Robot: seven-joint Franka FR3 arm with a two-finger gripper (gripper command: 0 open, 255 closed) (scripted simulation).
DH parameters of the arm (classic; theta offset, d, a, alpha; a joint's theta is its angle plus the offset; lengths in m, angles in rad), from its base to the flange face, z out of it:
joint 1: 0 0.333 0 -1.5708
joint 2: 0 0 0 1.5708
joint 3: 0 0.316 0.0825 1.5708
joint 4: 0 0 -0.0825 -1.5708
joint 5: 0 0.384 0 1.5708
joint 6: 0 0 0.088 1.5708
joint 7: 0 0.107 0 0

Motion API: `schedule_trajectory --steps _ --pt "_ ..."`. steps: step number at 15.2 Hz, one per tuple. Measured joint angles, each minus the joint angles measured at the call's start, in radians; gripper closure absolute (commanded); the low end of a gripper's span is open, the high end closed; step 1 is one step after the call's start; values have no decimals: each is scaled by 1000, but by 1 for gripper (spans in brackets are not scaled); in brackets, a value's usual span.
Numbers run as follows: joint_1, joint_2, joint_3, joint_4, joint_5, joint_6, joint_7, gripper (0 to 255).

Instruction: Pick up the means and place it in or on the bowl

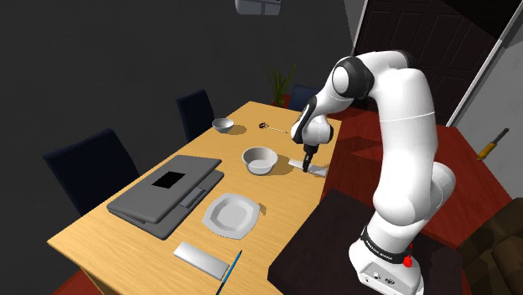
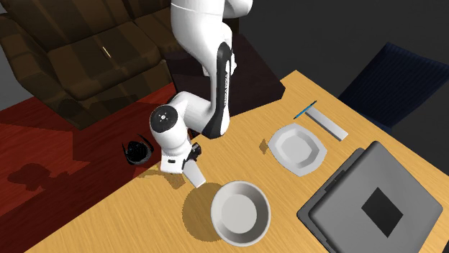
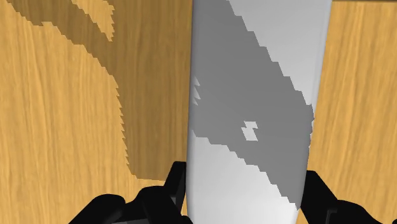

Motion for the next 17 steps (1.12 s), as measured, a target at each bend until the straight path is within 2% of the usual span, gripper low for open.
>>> schedule_trajectory --steps 17 --pt "85 -218 -111 -34 -140 -177 99 255"
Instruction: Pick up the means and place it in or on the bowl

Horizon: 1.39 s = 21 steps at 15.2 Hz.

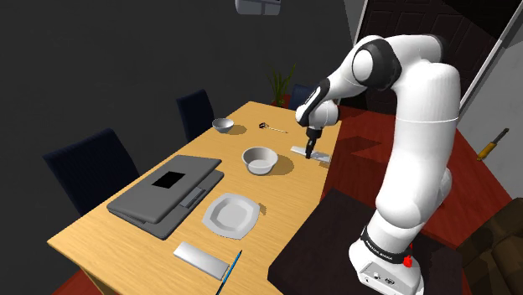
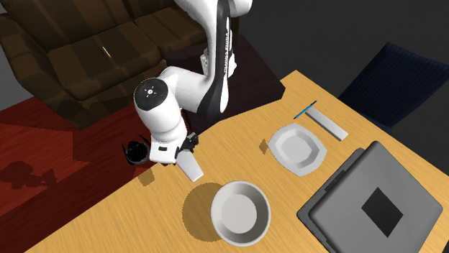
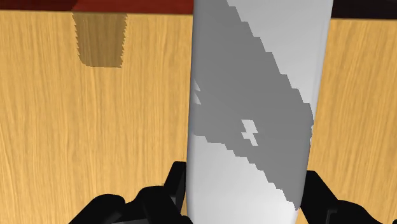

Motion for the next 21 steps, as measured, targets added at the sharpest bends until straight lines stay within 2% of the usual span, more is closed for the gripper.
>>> schedule_trajectory --steps 9,21 --pt "87 113 54 203 9 -93 155 255" --pt "171 366 118 648 22 -286 354 255"
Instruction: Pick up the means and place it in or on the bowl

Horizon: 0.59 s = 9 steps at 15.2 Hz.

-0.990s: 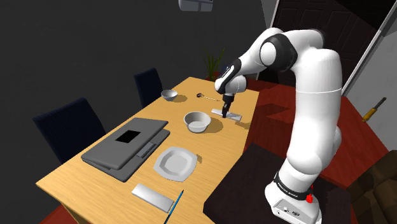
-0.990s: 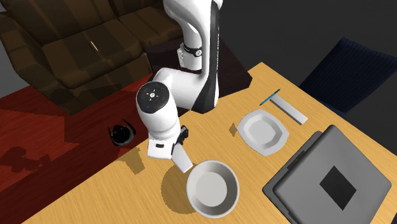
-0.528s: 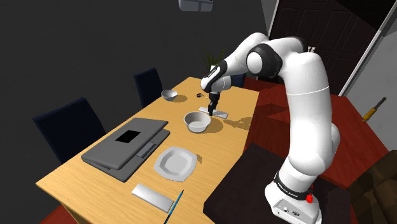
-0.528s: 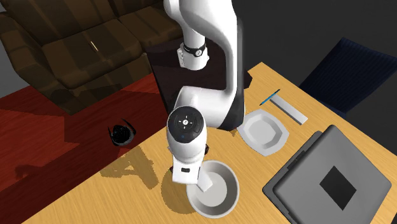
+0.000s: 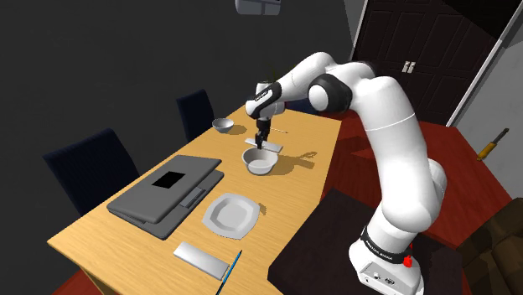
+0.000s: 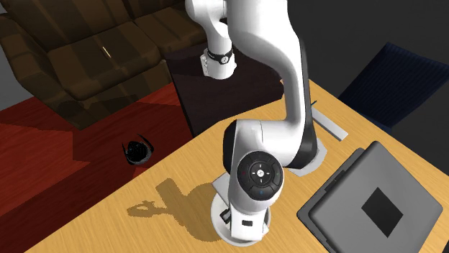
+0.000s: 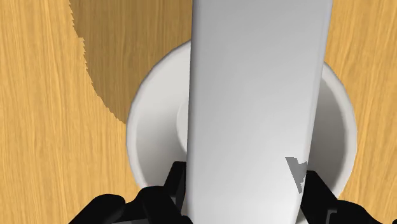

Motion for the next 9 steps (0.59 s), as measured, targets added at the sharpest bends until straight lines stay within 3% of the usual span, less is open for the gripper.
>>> schedule_trajectory --steps 9 --pt "-9 96 20 45 20 50 3 255"
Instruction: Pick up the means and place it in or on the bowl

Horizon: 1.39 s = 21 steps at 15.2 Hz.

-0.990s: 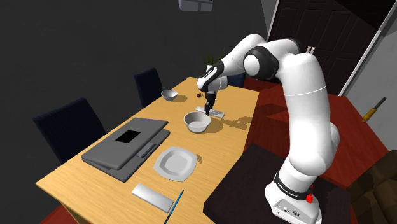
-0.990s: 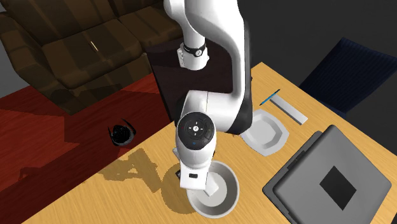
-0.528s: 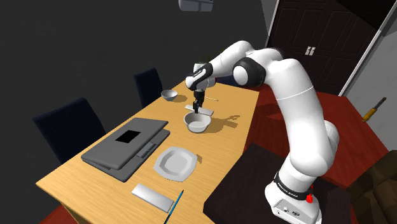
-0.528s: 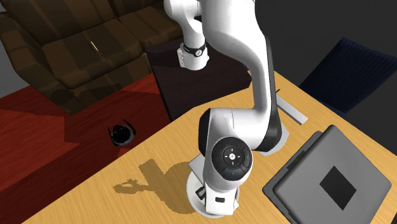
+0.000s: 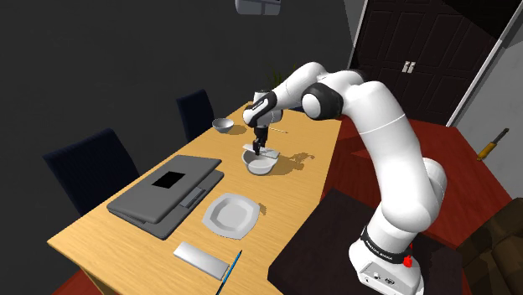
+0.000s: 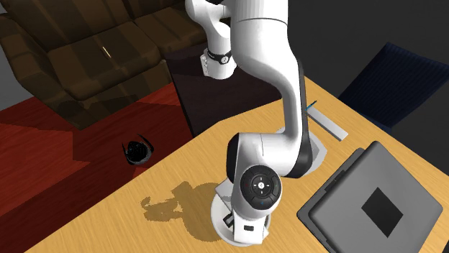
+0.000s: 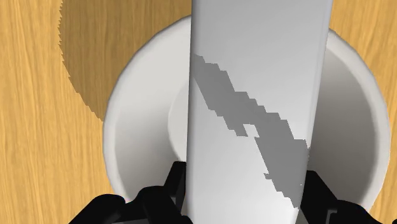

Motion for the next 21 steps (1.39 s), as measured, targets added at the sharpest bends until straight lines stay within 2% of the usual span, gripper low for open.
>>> schedule_trajectory --steps 11,12,18,21 --pt "-9 56 12 15 12 42 -6 255" --pt "-9 57 12 15 12 42 -6 0" --pt "-9 57 12 16 12 42 -6 0" --pt "-1 12 2 8 2 4 1 0"
